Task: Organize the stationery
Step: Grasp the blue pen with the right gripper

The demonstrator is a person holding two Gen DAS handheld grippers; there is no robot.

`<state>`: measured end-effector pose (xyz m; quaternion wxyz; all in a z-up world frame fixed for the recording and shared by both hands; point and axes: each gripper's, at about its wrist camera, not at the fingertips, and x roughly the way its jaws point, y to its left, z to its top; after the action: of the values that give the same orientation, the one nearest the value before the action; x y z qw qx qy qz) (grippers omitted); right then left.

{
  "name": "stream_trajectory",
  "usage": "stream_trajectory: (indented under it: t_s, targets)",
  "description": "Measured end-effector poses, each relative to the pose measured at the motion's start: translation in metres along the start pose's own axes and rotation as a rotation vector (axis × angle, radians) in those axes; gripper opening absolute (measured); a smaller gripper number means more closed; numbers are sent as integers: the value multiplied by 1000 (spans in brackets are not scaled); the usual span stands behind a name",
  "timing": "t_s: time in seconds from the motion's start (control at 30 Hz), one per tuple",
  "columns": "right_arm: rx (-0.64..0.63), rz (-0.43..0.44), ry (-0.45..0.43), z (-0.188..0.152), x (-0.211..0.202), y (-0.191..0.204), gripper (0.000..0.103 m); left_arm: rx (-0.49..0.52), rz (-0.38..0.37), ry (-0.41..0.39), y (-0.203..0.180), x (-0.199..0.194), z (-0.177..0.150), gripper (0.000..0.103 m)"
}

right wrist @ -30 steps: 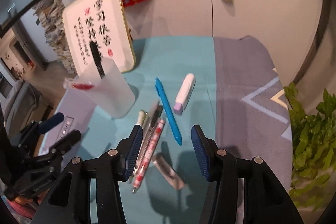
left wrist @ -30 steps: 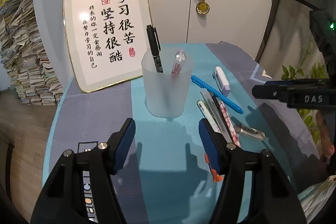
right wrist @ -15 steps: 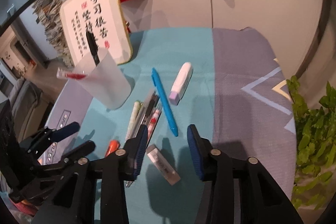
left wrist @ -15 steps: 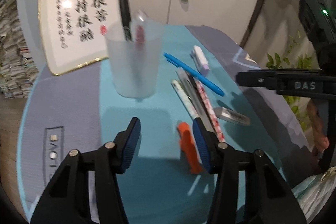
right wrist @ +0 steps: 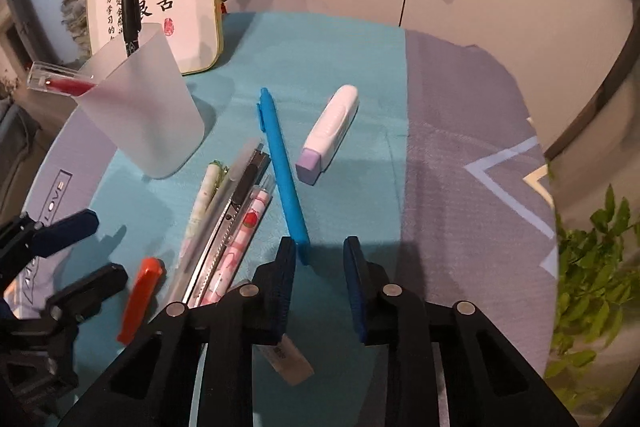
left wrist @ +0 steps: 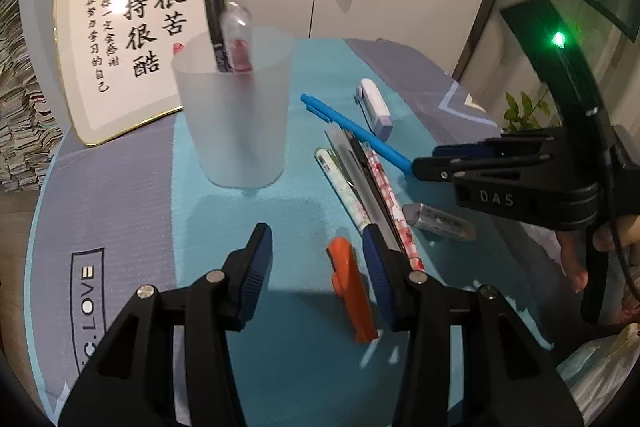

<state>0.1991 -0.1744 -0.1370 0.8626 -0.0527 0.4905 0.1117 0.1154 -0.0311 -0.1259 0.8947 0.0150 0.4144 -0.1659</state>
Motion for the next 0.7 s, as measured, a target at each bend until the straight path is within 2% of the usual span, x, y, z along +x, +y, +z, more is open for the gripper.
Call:
stream_trajectory:
  t_s: [0.2, 0.3, 0.4, 0.53, 0.7]
  targets:
    - [-47, 4, -10, 7, 7, 6, 26, 32, 5, 33, -8, 16, -1, 45]
    - [-62, 2, 7, 9, 15, 10, 13, 48, 13, 48, -12, 23, -1, 45]
    - [-74, -13, 11, 6, 12, 13, 11, 58, 12, 53, -14, 27, 0, 45]
    - [-61, -3, 30, -10, -2, 6, 11, 71, 12, 53, -20, 32, 5, 45]
    - [-51, 34, 62, -50, -26, -7, 11, 71, -17, 66, -29, 41, 13, 45]
